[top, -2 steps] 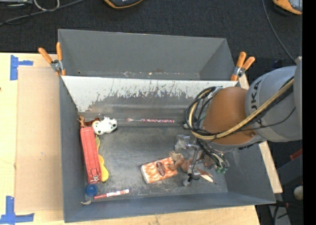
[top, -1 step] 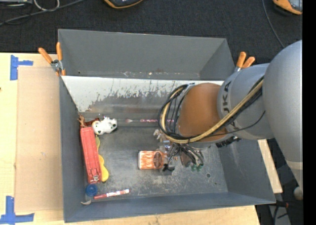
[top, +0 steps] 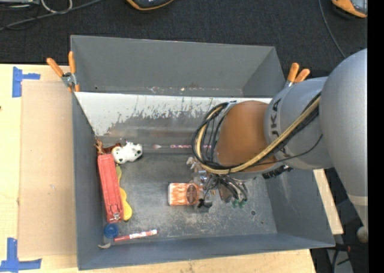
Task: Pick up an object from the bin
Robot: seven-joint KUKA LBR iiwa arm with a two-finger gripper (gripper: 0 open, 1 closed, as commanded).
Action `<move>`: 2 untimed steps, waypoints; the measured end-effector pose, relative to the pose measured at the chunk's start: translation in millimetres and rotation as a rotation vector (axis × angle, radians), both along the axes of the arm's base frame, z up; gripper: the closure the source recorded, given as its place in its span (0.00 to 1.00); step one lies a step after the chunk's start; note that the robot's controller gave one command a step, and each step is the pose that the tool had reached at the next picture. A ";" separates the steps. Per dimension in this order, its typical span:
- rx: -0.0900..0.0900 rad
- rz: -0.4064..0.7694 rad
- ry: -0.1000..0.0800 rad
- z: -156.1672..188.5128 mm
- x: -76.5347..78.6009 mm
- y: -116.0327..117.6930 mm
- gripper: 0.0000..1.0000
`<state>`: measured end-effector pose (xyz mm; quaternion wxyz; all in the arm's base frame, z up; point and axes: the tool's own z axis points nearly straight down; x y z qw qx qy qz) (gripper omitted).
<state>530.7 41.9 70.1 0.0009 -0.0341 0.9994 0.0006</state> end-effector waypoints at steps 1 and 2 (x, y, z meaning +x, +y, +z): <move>0.000 -0.021 0.008 48.2 4.4 0.0 1.00; 0.000 -0.009 0.005 129.5 -2.7 3.8 1.00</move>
Offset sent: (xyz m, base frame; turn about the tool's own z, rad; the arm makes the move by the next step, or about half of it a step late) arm -0.0032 0.0047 0.1287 0.0094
